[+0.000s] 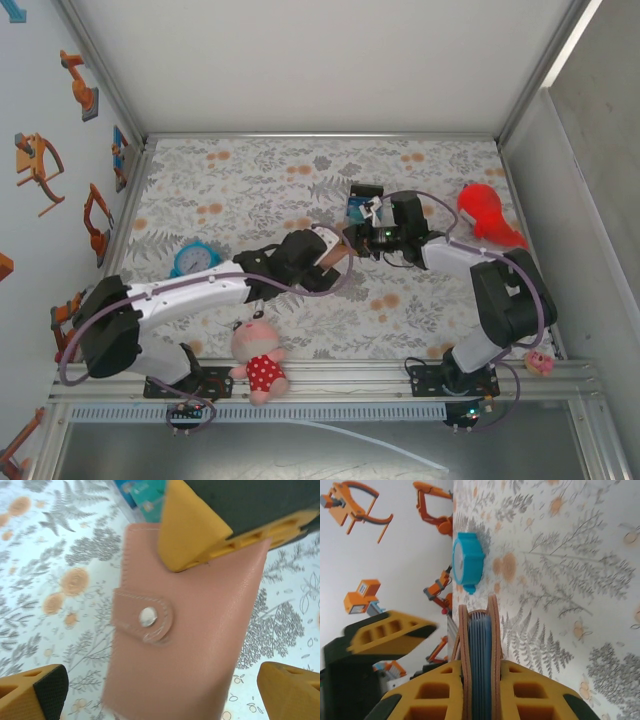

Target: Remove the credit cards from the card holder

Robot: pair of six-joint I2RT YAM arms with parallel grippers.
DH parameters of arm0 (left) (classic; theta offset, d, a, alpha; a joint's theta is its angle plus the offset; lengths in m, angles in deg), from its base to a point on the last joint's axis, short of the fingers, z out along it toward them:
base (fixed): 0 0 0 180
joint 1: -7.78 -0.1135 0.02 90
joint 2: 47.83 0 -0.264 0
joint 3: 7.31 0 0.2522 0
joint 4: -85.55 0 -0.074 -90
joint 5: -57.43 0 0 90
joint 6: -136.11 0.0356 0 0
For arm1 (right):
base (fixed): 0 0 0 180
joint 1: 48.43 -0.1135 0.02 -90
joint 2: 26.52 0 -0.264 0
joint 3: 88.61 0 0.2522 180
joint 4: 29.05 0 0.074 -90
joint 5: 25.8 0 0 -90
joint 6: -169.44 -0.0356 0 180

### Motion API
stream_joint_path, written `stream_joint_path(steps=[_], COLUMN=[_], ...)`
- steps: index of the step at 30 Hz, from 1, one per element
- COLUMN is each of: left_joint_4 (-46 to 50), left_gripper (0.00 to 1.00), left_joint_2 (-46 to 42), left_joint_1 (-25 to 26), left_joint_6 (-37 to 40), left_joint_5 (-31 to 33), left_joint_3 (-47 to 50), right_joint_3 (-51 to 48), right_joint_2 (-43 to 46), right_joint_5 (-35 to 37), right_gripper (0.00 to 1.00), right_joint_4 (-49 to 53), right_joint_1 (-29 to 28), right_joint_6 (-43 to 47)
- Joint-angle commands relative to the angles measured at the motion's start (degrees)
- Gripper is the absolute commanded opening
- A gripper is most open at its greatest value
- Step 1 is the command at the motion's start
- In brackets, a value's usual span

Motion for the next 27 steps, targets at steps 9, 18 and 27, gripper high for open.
stream_joint_path(steps=[9,18,27], left_joint_4=[-12.86,-21.50,-46.51], left_gripper=[0.97,0.93,0.94], left_joint_2=[-16.20,-20.30,-17.20], left_joint_1=[-5.56,-12.64,-22.85], left_joint_6=[-27.48,-31.15,-40.62], left_joint_5=[9.36,-0.91,-23.20], left_joint_3=[10.08,12.30,18.40], right_joint_3=[-1.68,1.44,2.07], right_joint_2=[6.01,3.80,0.47], right_joint_5=[16.44,19.15,21.45], right_gripper=[0.00,0.00,0.00], right_joint_4=[-14.40,-29.04,-44.74], right_joint_1=[-0.04,-0.05,-0.72], right_joint_6=[-5.99,-12.75,-21.95])
